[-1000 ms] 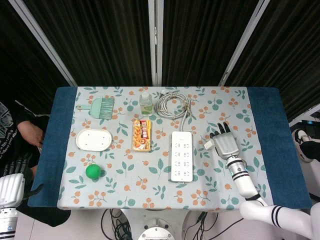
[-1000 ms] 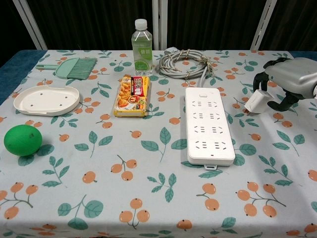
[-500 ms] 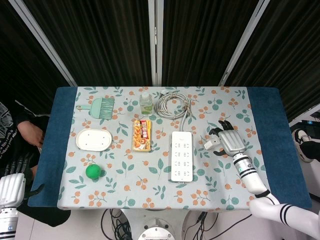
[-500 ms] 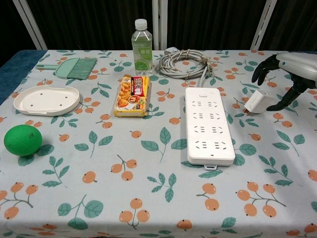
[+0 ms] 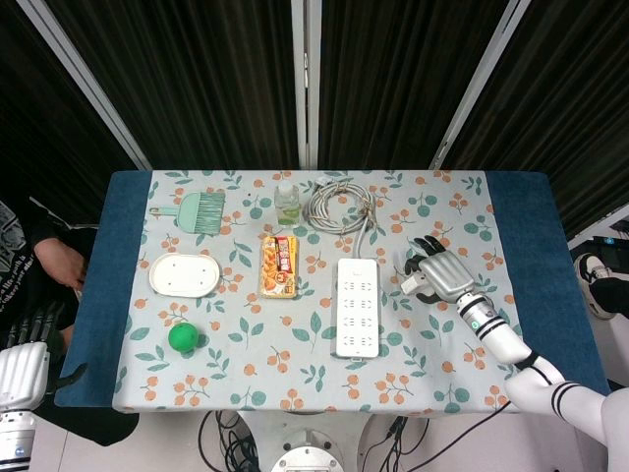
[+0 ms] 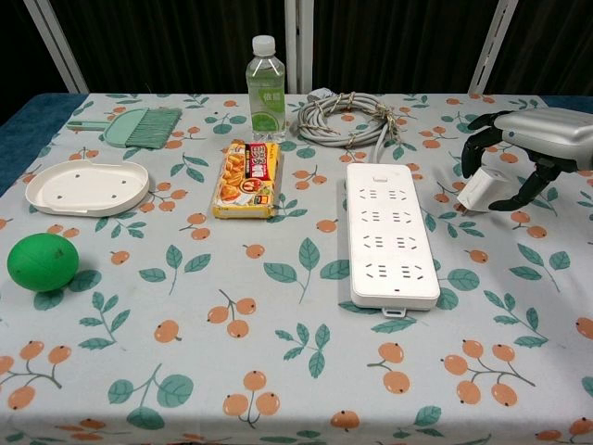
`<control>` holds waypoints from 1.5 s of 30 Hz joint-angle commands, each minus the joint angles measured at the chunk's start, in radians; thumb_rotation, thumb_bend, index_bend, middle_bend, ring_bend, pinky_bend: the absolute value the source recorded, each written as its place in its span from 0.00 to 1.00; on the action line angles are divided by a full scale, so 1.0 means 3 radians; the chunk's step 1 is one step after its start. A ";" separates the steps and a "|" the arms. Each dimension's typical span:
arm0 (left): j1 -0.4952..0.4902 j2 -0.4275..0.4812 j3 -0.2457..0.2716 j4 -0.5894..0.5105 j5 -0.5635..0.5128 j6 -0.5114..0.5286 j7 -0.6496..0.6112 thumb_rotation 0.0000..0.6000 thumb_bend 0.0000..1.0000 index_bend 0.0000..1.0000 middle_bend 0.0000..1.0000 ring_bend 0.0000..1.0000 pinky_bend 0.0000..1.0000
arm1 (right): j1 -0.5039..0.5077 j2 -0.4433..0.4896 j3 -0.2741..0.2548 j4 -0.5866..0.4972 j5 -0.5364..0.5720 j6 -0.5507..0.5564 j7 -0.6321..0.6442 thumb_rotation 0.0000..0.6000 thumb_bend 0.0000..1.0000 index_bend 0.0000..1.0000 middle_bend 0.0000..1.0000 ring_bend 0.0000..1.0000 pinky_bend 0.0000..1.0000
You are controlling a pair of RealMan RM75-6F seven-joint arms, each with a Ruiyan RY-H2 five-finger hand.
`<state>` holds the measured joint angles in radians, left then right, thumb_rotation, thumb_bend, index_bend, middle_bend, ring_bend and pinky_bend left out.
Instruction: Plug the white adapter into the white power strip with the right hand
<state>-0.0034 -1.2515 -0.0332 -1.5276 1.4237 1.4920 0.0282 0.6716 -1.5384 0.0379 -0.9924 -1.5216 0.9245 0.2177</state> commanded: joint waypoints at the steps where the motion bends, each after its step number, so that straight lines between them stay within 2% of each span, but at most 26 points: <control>1: 0.0006 0.0004 0.0004 -0.0007 -0.0003 0.0003 0.0003 1.00 0.14 0.05 0.00 0.00 0.00 | 0.0011 -0.0012 -0.0007 0.0041 -0.0016 0.0017 0.0011 1.00 0.15 0.44 0.40 0.06 0.00; 9: 0.0010 0.0010 0.0004 -0.0027 -0.0001 0.0008 0.0015 1.00 0.14 0.05 0.00 0.00 0.00 | 0.0017 0.0019 -0.0004 0.0053 -0.0028 0.0067 0.0042 1.00 0.21 0.47 0.43 0.09 0.00; 15: 0.0002 0.0010 0.0001 -0.0041 -0.0005 -0.0004 0.0037 1.00 0.14 0.05 0.00 0.00 0.00 | 0.0019 0.0029 -0.0008 0.0038 0.0001 0.0035 0.0015 1.00 0.22 0.49 0.44 0.10 0.00; 21: -0.0008 0.0010 -0.0001 -0.0036 -0.0005 -0.0021 0.0032 1.00 0.14 0.05 0.00 0.00 0.00 | -0.0028 0.0020 0.0023 -0.0019 0.0028 0.0152 -0.0001 1.00 0.29 0.62 0.55 0.23 0.00; 24: -0.0018 0.0014 -0.0007 -0.0030 0.0006 -0.0021 0.0023 1.00 0.14 0.05 0.00 0.00 0.00 | -0.0052 0.0102 0.0085 -0.0263 0.0075 0.0243 -0.0192 1.00 0.32 0.66 0.61 0.29 0.00; 27: -0.0025 0.0019 -0.0009 -0.0018 0.0032 -0.0011 0.0007 1.00 0.14 0.05 0.00 0.00 0.00 | -0.0046 0.0264 0.0197 -0.0721 0.0198 0.0277 -0.0647 1.00 0.33 0.69 0.64 0.33 0.00; 29: -0.0027 0.0019 -0.0007 -0.0004 0.0054 0.0002 -0.0008 1.00 0.14 0.05 0.00 0.00 0.00 | -0.0035 0.0371 0.0300 -0.1117 0.0374 0.0268 -0.1101 1.00 0.35 0.71 0.65 0.34 0.00; 34: -0.0022 0.0001 0.0008 0.0048 0.0098 0.0026 -0.0071 1.00 0.14 0.05 0.00 0.00 0.00 | 0.0031 0.0439 0.0517 -0.1952 0.1131 0.0243 -0.2323 1.00 0.35 0.71 0.66 0.37 0.00; 38: -0.0008 -0.0020 0.0015 0.0111 0.0116 0.0050 -0.0136 1.00 0.14 0.05 0.00 0.00 0.00 | 0.0144 0.0317 0.0613 -0.2308 0.1782 0.0399 -0.3083 1.00 0.36 0.71 0.66 0.38 0.00; 41: -0.0006 -0.0024 0.0014 0.0145 0.0128 0.0062 -0.0175 1.00 0.14 0.05 0.00 0.00 0.00 | 0.0236 0.0213 0.0646 -0.2420 0.2106 0.0527 -0.3418 1.00 0.37 0.72 0.66 0.38 0.00; 45: -0.0006 -0.0037 0.0012 0.0180 0.0136 0.0069 -0.0212 1.00 0.14 0.05 0.00 0.00 0.00 | 0.0349 0.0092 0.0683 -0.2461 0.2410 0.0632 -0.3645 1.00 0.37 0.72 0.67 0.39 0.00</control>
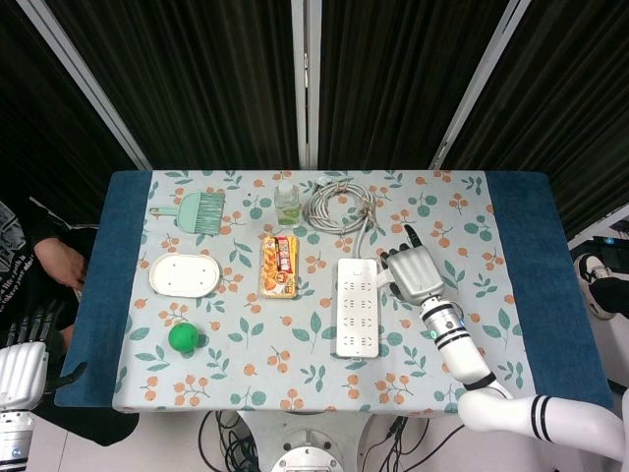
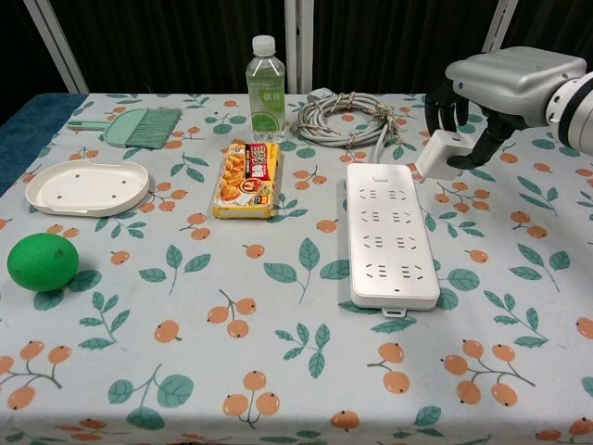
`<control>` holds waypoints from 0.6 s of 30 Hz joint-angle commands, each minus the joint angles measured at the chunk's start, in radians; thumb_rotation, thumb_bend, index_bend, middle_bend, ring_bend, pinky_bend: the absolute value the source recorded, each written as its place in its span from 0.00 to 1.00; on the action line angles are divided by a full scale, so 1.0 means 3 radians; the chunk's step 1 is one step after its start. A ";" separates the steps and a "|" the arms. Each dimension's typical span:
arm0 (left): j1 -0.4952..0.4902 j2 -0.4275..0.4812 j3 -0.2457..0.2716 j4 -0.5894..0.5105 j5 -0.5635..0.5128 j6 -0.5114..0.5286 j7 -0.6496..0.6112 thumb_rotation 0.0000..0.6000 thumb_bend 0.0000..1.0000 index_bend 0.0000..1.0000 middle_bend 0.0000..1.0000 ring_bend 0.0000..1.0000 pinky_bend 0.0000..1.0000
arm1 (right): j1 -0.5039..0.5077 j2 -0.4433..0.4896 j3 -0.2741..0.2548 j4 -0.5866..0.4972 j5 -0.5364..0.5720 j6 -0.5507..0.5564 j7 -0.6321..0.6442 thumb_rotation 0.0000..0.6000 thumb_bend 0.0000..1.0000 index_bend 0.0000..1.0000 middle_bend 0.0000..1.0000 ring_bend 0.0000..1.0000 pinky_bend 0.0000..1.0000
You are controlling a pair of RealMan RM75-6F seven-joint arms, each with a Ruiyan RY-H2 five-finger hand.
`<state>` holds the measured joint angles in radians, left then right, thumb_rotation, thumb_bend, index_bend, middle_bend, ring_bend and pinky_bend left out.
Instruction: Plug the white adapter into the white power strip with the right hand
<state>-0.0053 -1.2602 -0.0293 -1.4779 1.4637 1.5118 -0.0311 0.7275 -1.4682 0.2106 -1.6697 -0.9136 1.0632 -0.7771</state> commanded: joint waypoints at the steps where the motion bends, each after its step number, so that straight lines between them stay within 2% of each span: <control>1: 0.0001 -0.0010 0.0001 0.0021 0.0004 0.0001 -0.0021 1.00 0.14 0.05 0.00 0.00 0.00 | 0.0188 -0.0166 0.0115 -0.0205 0.0446 0.0188 -0.0371 1.00 0.38 0.72 0.67 0.39 0.00; 6: -0.0004 -0.0027 -0.0003 0.0053 0.0008 -0.0002 -0.0050 1.00 0.14 0.05 0.00 0.00 0.00 | 0.0335 -0.0269 0.0157 -0.0210 0.0763 0.0258 -0.0551 1.00 0.38 0.72 0.67 0.39 0.00; 18: 0.0007 -0.0058 0.0003 0.0120 0.0000 -0.0004 -0.0114 1.00 0.14 0.05 0.00 0.00 0.00 | 0.0694 -0.0356 0.0127 -0.0210 0.1362 0.0432 -0.1088 1.00 0.40 0.72 0.67 0.40 0.00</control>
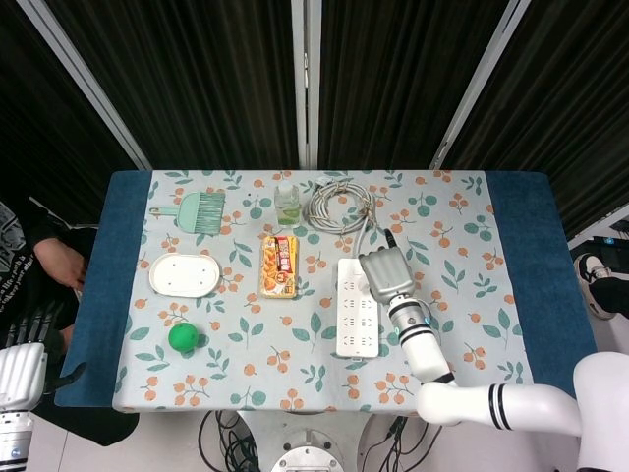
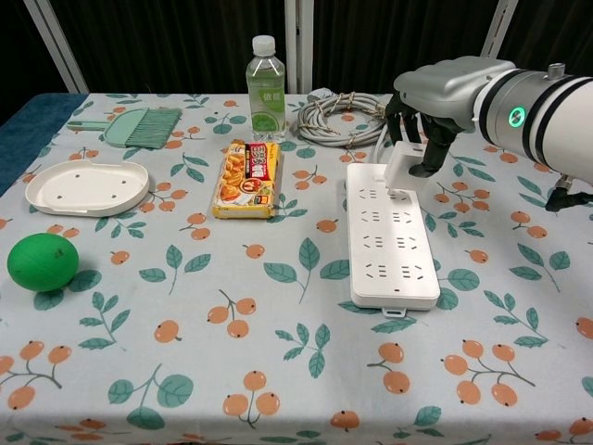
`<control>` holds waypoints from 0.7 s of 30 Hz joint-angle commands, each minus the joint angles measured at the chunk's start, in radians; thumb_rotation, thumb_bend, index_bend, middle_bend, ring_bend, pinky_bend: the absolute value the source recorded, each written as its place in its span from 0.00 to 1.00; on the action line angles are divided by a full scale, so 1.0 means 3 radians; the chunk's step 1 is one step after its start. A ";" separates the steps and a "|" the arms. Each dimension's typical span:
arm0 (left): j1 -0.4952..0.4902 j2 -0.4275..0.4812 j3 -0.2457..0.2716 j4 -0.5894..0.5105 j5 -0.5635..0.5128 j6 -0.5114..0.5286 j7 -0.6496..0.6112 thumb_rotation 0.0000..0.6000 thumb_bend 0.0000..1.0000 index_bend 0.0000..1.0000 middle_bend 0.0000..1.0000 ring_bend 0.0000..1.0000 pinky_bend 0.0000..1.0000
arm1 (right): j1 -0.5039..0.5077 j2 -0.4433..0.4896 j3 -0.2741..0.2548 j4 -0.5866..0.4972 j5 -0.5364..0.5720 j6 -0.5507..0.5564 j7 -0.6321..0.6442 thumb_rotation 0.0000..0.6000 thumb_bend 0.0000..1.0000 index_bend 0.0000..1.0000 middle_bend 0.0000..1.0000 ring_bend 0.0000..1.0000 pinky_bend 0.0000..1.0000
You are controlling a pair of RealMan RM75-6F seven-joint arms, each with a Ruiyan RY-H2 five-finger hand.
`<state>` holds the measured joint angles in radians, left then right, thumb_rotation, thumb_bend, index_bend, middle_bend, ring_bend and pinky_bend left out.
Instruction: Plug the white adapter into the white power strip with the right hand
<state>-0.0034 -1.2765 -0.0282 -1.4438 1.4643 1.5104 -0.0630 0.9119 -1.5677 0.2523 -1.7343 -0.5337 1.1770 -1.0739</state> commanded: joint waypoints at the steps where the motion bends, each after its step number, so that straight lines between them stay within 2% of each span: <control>1: 0.0002 -0.0005 -0.0002 0.0010 -0.0003 0.0002 -0.0012 1.00 0.14 0.05 0.00 0.00 0.00 | 0.0103 -0.0031 -0.0016 0.0007 0.0126 0.0070 -0.0131 1.00 0.40 0.72 0.67 0.40 0.00; 11: 0.0002 -0.0028 -0.0003 0.0055 -0.0008 -0.0007 -0.0049 1.00 0.14 0.05 0.00 0.00 0.00 | 0.0268 -0.0082 -0.0061 0.0024 0.0371 0.0231 -0.0327 1.00 0.41 0.72 0.67 0.40 0.00; 21: 0.0001 -0.0046 -0.0003 0.0088 -0.0014 -0.0020 -0.0070 1.00 0.14 0.05 0.00 0.00 0.00 | 0.0342 -0.0129 -0.0099 0.0087 0.0452 0.0236 -0.0298 1.00 0.41 0.72 0.67 0.41 0.00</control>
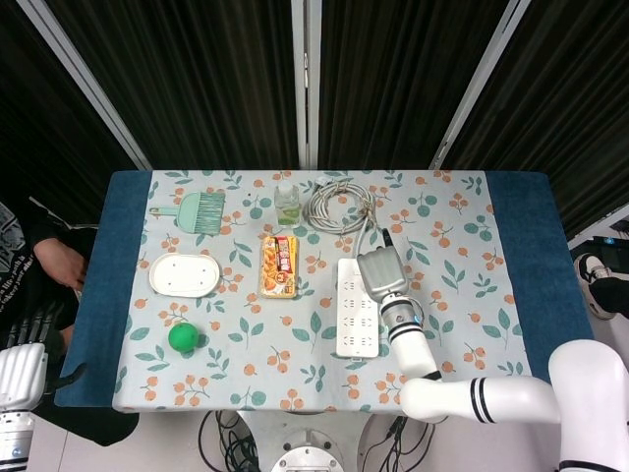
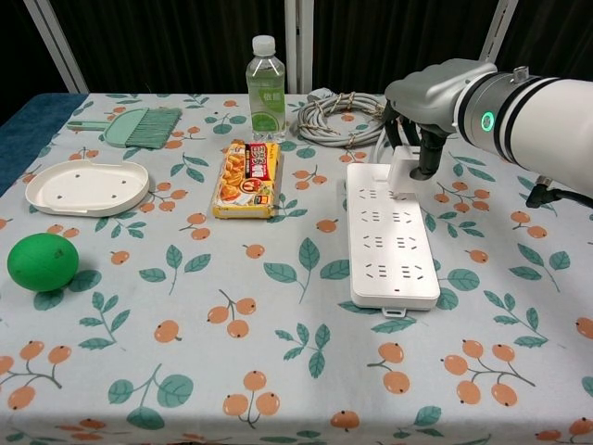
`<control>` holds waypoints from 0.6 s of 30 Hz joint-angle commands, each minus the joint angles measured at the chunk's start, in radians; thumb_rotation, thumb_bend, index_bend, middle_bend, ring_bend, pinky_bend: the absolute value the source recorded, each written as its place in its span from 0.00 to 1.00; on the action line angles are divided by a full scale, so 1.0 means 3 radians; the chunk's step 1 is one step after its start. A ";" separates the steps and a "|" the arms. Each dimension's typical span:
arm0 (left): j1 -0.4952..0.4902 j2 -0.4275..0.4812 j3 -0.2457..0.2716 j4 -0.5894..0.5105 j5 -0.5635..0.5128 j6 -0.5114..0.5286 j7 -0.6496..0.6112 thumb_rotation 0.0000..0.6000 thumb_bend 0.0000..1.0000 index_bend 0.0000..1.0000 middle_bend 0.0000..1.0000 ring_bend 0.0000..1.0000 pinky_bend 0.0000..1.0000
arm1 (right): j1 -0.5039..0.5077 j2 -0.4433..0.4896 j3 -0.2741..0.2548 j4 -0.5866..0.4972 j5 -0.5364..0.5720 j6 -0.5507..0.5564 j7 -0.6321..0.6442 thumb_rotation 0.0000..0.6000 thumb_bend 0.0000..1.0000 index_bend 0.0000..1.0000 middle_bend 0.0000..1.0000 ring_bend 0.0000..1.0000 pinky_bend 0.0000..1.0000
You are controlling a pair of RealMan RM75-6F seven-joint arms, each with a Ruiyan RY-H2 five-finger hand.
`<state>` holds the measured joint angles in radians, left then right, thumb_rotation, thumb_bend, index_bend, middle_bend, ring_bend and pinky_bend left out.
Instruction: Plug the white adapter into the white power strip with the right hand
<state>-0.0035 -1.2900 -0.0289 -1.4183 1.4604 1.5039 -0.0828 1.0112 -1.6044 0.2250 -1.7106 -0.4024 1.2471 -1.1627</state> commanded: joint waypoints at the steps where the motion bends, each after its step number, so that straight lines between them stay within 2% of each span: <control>1: 0.0003 -0.0002 -0.0001 0.0006 -0.0003 0.0003 -0.0007 1.00 0.14 0.05 0.00 0.00 0.00 | 0.0017 -0.0010 -0.0010 0.0014 0.0022 0.0006 -0.0004 1.00 0.41 0.72 0.67 0.41 0.00; 18: 0.0003 -0.0030 -0.0005 0.0052 -0.0021 -0.0019 -0.0034 1.00 0.14 0.05 0.00 0.00 0.00 | 0.0121 -0.0072 -0.0042 0.0101 0.0156 0.0039 -0.0052 1.00 0.42 0.72 0.67 0.41 0.00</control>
<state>-0.0027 -1.2992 -0.0305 -1.4027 1.4542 1.4983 -0.0932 1.0469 -1.6255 0.2127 -1.6810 -0.3565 1.2592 -1.1777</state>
